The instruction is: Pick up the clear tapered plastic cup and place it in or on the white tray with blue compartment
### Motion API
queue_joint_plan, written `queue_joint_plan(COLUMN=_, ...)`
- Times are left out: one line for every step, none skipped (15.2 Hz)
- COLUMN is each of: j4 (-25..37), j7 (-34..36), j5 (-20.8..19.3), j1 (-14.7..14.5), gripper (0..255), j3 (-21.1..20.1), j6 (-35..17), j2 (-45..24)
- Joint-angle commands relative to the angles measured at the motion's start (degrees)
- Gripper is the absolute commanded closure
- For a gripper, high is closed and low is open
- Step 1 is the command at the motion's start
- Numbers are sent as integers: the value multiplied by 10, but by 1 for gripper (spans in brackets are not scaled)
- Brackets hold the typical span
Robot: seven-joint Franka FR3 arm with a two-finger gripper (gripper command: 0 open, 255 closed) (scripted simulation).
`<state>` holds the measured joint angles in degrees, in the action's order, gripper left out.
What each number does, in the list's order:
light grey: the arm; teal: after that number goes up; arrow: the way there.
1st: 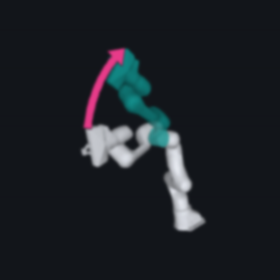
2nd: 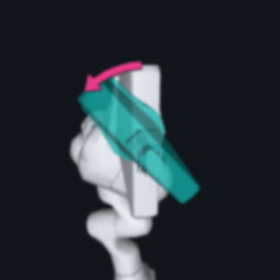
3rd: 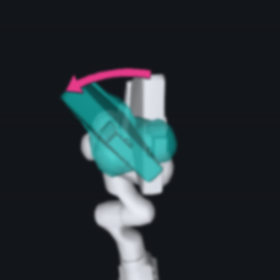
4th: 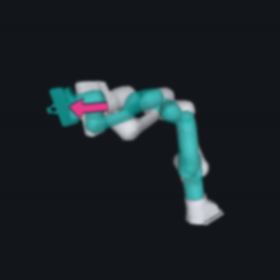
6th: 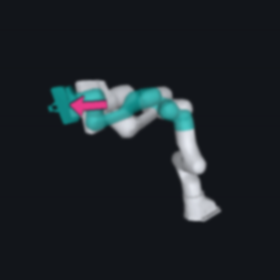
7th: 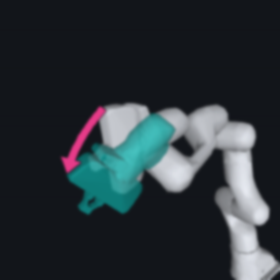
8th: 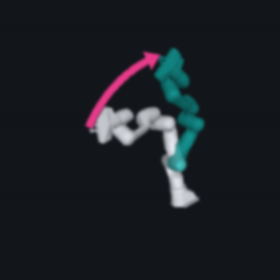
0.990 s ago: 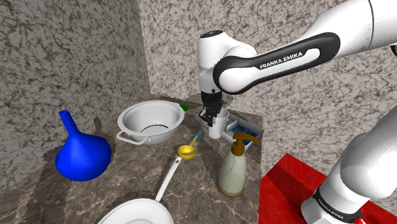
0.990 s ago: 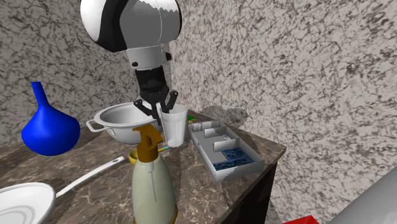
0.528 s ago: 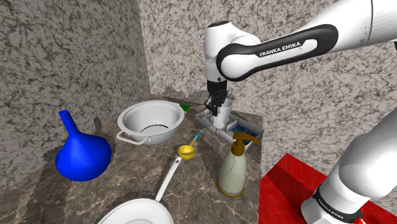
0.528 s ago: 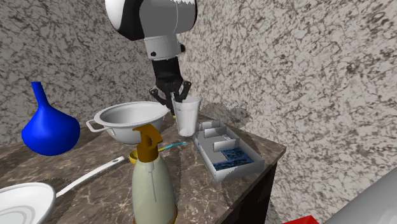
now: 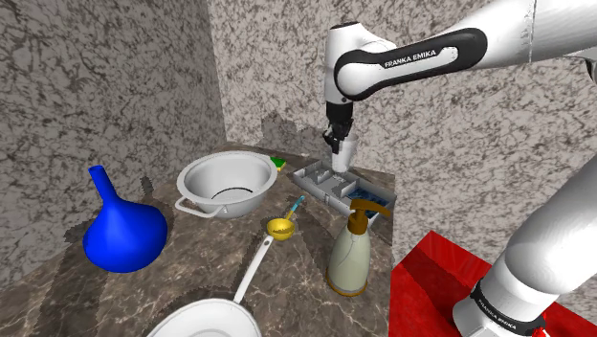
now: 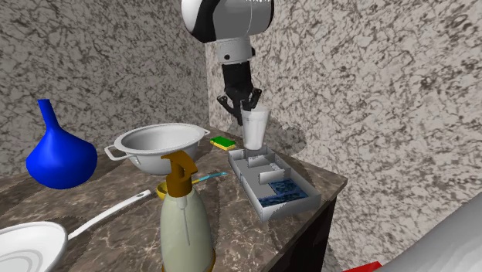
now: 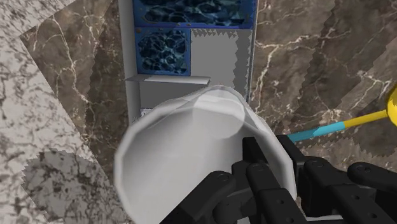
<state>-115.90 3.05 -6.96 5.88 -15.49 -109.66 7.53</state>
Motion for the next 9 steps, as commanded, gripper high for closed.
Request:
queue_joint_plan(j4=15, j7=-26, j5=-3, j1=12, gripper=255, j3=14, j6=3, j2=-9)
queue_joint_plan(j4=24, j7=-39, j5=-5, j1=18, gripper=255, j3=21, j6=5, j2=-15)
queue_joint_plan(j4=34, j7=-51, j5=-7, j1=23, gripper=255, j3=28, j6=6, j2=-21)
queue_joint_plan(j4=38, j7=-55, j5=-8, j1=25, gripper=255, j3=30, j6=7, j2=-24)
queue_joint_plan(j4=31, j7=-53, j5=-8, j1=25, gripper=255, j3=30, j6=0, j2=-25)
queue_joint_plan(j4=24, j7=-52, j5=-9, j1=25, gripper=255, j3=30, j6=-8, j2=-26)
queue_joint_plan(j4=18, j7=-51, j5=-9, j1=25, gripper=255, j3=30, j6=-15, j2=-27)
queue_joint_plan(j4=12, j7=-50, j5=-10, j1=25, gripper=255, j3=30, j6=-23, j2=-28)
queue_joint_plan(j4=5, j7=-48, j5=-11, j1=25, gripper=255, j3=30, j6=-30, j2=-30)
